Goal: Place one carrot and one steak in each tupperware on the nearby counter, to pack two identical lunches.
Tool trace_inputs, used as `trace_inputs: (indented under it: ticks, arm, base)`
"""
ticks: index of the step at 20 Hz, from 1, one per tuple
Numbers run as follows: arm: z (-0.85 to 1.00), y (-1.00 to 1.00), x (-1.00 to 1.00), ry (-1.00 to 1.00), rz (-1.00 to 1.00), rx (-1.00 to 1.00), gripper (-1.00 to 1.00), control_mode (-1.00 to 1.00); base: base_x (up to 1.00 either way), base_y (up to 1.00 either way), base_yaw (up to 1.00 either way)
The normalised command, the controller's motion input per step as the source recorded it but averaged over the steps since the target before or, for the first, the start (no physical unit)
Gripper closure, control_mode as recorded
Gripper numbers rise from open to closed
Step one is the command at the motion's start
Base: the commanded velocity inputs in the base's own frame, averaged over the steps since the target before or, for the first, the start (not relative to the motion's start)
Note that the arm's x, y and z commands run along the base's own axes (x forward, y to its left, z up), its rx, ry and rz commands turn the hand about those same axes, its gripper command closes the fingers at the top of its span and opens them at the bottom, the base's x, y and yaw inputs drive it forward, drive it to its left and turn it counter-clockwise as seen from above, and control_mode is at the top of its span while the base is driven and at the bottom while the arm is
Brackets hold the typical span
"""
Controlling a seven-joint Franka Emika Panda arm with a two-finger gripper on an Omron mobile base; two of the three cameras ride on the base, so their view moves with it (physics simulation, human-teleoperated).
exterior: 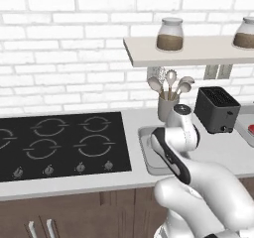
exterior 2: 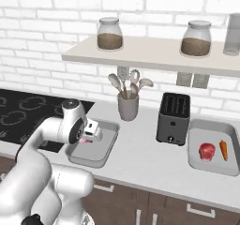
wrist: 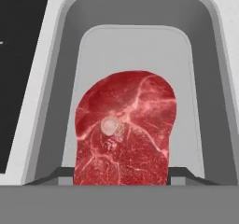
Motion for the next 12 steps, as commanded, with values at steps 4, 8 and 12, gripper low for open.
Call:
trace_inputs:
  ticks: [4,8,12]
  arm:
    - [-0.70,0.00,0.06,0.00,0.00,0.00,1.00,-1.00]
    - [-0.73,0.00,0.06,0.00,0.00,0.00,1.00,-1.00]
    - [-0.40,0.00,0.00,-0.02,0.00,0.00,-1.00,-1.00]
  base:
    - [0.00,0.00,0.00]
    - [0.00,0.00,0.00]
    - [0.00,0.00,0.00]
